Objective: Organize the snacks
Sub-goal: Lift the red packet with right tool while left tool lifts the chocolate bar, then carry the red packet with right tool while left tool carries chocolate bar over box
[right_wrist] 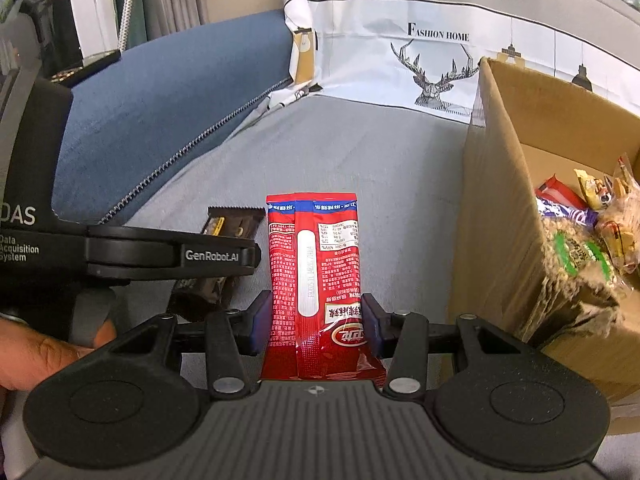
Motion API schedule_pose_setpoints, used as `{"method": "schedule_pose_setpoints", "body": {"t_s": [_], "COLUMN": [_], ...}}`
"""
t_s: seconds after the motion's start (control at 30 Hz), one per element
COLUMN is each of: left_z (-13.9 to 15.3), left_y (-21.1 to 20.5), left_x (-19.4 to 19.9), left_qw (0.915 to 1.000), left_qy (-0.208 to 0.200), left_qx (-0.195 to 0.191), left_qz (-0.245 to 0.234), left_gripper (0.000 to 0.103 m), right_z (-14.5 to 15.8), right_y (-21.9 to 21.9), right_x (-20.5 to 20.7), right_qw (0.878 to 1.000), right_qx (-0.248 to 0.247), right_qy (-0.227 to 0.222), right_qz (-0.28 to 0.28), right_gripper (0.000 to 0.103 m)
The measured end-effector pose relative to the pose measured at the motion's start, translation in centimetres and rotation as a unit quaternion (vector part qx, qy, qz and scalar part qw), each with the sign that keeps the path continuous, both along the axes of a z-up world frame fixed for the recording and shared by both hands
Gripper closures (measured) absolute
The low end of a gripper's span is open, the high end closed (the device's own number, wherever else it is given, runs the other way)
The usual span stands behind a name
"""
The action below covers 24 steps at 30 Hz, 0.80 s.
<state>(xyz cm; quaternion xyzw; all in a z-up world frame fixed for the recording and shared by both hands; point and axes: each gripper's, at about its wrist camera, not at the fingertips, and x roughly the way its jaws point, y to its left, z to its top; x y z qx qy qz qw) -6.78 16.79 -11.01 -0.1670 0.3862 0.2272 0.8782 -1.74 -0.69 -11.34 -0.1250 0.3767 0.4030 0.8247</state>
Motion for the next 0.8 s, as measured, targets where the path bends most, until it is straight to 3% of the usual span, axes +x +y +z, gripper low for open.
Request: {"method": "schedule_pose_setpoints", "body": {"t_s": [0.07, 0.13, 0.23, 0.47, 0.63, 0.8], "left_z": [-0.1, -0.2, -0.1, 0.6, 2.1, 3.4], "left_y": [-0.3, -0.3, 0.0, 0.7, 1.7, 2.4], "left_x": [0.1, 0.1, -0.1, -0.9, -2.5, -3.7], "left_qw": [0.9999, 0.9998, 0.9999, 0.9997, 0.997, 0.9924], "left_qy": [0.006, 0.01, 0.007, -0.008, -0.044, -0.08], "left_qx": [0.012, 0.019, 0.01, -0.012, -0.047, -0.086], "left_qz": [-0.005, -0.004, 0.001, 0.021, 0.043, 0.038], "left_gripper": [0.045, 0.056, 0.06, 0.06, 0.06, 0.06], "right_z": [-0.2, -0.4, -0.6, -0.2, 1.4, 4.0], "right_y": [0.1, 0.2, 0.4, -0.4, -1.6, -3.6], "right_x": [0.0, 0.0, -0.3, -1.3, -2.7, -3.7], "right_qw": [1.0, 1.0, 1.0, 1.0, 0.998, 0.996], "right_qx": [-0.004, -0.008, -0.016, -0.018, -0.002, 0.031], "right_qy": [0.001, 0.003, -0.001, -0.019, -0.059, -0.089], "right_qz": [-0.002, -0.003, -0.004, 0.005, 0.028, 0.011], "right_gripper": [0.054, 0.054, 0.054, 0.054, 0.055, 0.055]}}
